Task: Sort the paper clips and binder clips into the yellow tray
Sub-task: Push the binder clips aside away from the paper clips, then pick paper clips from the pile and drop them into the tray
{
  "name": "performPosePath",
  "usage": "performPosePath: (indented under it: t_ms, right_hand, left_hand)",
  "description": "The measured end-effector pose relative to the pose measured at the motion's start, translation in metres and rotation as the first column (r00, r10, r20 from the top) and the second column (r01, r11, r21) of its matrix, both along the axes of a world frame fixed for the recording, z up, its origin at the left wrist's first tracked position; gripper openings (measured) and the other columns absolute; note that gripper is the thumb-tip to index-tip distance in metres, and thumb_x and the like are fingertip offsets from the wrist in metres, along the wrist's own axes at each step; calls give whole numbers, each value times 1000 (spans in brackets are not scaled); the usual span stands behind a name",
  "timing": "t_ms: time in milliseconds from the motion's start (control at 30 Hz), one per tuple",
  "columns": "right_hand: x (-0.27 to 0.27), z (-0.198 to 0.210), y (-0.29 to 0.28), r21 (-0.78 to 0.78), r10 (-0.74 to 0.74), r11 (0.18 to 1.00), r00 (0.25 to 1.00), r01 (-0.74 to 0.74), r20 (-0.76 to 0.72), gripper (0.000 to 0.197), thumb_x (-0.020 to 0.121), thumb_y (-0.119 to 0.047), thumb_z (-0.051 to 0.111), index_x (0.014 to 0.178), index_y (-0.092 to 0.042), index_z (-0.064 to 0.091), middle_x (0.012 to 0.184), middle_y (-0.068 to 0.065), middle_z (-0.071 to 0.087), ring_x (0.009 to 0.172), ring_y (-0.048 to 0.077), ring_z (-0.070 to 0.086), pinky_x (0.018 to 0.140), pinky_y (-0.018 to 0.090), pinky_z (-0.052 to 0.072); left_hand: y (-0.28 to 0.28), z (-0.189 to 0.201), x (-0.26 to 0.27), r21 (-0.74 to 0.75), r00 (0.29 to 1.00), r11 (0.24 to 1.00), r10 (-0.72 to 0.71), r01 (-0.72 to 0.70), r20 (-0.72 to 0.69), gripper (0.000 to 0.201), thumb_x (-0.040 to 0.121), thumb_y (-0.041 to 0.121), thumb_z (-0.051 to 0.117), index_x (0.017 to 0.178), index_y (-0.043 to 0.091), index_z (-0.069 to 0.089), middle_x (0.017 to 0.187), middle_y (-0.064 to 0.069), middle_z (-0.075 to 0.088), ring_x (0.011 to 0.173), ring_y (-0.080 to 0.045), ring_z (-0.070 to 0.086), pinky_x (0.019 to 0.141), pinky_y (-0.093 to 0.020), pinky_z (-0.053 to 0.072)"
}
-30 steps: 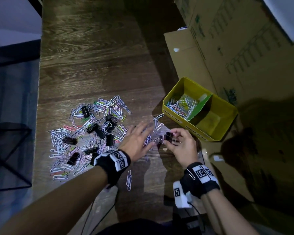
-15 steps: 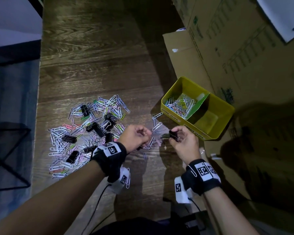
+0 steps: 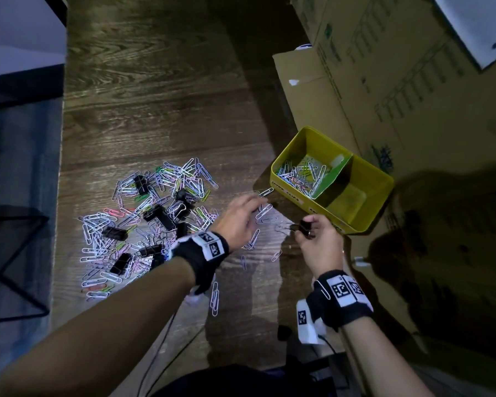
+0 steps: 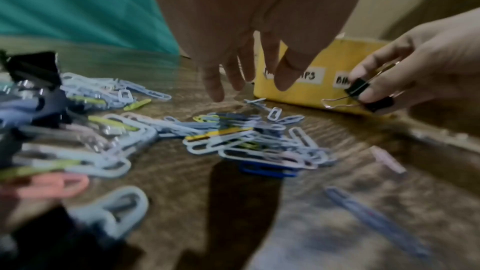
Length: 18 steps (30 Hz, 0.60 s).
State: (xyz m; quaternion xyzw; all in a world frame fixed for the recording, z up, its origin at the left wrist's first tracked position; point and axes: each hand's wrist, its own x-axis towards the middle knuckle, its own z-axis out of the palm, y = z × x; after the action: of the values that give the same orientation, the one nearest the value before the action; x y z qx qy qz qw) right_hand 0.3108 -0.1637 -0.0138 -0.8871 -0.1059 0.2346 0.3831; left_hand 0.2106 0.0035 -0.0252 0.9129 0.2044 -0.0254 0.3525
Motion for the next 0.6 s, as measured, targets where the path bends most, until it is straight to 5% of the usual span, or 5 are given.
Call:
performPosePath:
  t_ms: [133,267,433,533,600]
  right_hand:
    - [1,-18,-14,-204,64,978,995,-46,80,31,82,-10,70,111,-14,61,109,7,62,100,24,60,85,27,47]
    - [-9,-19,-19,-298,197,946,957,-128,213,40,81,-16,69,120,-15,59,129,10,52,118,28,51,97,37,43]
    - [-35,-16,-25,-335,440,892,754,-304,488,24,69,-17,77,93,-16,70,100,5,61,94,24,56,80,38,45]
    - [-53,-24,-19,-373,589,799,738,-471,329,22,73,-17,72,95,-15,69,97,5,62,90,25,60,75,36,53]
    - [-62,-27,-10,-397,657,732,728,-554,196,29,81,-21,63,110,-15,65,111,7,57,105,27,55,84,37,51]
  left_hand:
    - [21,-12,23,127,943,967,-177,220,-283,65,92,29,48,147,29,13,157,1,4,143,-22,5,112,-55,16]
    - [23,-13,35,121,827,896,-333,427,-454,57,97,37,34,148,24,10,157,4,-1,144,-16,-2,114,-55,7]
    - [14,-20,-10,179,768,777,-507,604,-391,50,99,29,29,147,24,16,157,6,5,144,-13,2,115,-51,4]
    - [13,-17,-37,193,771,764,-531,615,-352,55,96,25,39,147,26,18,157,5,7,144,-15,3,116,-50,5]
    - [15,-12,-48,243,883,853,-419,462,-209,61,90,19,51,144,24,26,155,0,16,142,-20,14,114,-47,10]
